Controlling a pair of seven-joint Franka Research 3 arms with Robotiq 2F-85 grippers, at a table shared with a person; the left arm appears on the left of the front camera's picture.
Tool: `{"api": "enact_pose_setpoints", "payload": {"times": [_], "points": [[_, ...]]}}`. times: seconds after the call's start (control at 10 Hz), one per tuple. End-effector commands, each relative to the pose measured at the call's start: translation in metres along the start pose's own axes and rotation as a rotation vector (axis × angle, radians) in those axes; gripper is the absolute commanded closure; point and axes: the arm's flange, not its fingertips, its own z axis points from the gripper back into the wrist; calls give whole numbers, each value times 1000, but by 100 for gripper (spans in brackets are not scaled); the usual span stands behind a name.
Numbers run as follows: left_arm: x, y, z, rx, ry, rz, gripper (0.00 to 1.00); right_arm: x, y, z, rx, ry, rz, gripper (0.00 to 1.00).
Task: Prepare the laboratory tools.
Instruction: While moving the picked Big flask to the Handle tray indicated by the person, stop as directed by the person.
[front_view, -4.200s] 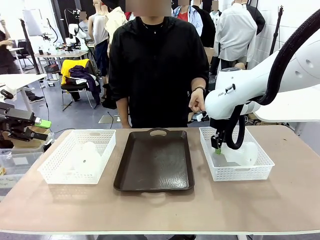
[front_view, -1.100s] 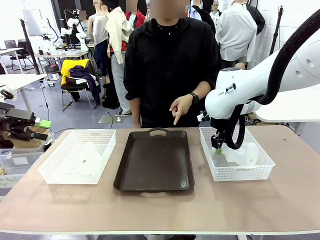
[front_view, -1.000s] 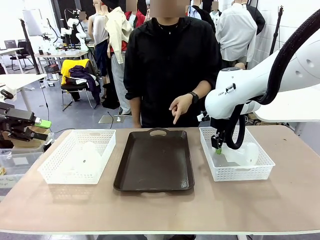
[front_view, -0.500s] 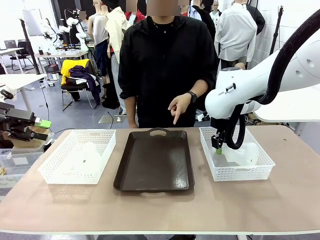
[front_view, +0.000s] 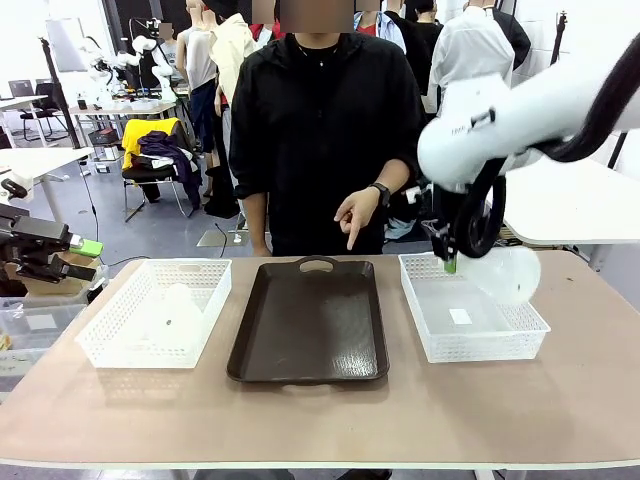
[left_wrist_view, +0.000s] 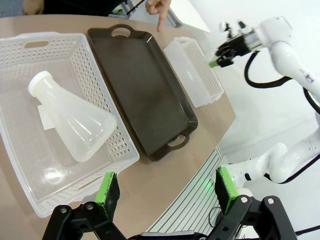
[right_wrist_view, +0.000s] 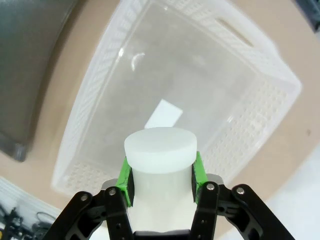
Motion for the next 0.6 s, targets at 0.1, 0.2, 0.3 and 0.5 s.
{"api": "enact_pose_setpoints", "payload": {"times": [0.1,0.2,0.3,0.5], "points": [[0,0,1,-3,-5,1,0,11,43,71,-103,-78,-27,100],[0,0,1,-3,-5,1,0,23,62,96,-121,-91,-11,100],[0,0,1,-3,-5,1,0,41,83,115,-114,-95,15,100],[0,0,1,-3,-5,1,0,98,136,129,-90,-52,83,100]]}}
